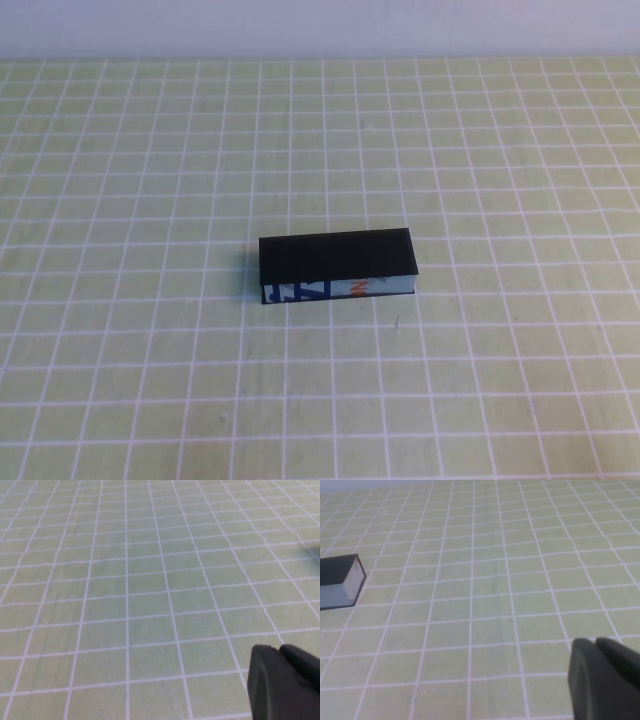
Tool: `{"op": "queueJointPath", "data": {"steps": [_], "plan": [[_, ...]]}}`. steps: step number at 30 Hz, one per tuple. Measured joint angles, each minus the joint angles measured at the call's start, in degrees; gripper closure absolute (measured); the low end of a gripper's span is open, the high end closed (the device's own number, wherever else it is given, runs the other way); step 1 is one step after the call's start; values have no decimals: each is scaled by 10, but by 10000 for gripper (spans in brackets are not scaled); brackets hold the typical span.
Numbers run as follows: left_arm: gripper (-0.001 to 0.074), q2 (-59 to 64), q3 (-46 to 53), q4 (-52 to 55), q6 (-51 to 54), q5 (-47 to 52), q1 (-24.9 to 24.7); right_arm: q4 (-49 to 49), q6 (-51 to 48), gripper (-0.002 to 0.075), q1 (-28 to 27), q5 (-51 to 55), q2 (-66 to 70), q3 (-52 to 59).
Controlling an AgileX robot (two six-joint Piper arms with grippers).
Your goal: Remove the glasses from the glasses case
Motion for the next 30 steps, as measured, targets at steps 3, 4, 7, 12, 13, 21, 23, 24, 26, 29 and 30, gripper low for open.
{"op": "queueJointPath", "data": {"steps": [3, 4, 7, 12, 13, 21, 23, 24, 26, 29, 30], "plan": [[739, 0, 0, 0, 0, 0, 0, 0, 0, 743, 0, 0, 0, 0], [739, 0, 0, 0, 0, 0, 0, 0, 0, 743, 0, 0, 0, 0], [739, 0, 0, 5, 0, 0, 0, 0, 0, 743, 0, 0, 0, 0], [739, 0, 0, 8, 0, 0, 0, 0, 0, 743, 0, 0, 0, 0], [739, 0, 0, 8, 0, 0, 0, 0, 0, 743, 0, 0, 0, 0], [739, 0, 0, -42, -2, -12, 0, 0, 0, 743, 0, 0, 0, 0], [739, 0, 0, -72, -9, -17, 0, 0, 0, 743, 0, 0, 0, 0], [739, 0, 0, -97, -16, -23, 0, 0, 0, 743, 0, 0, 0, 0], [739, 0, 1, -162, -30, -46, 0, 0, 0, 743, 0, 0, 0, 0], [739, 0, 1, -251, -40, -106, 0, 0, 0, 743, 0, 0, -1, 0], [739, 0, 1, -269, -43, -128, 0, 0, 0, 743, 0, 0, -1, 0]]}}
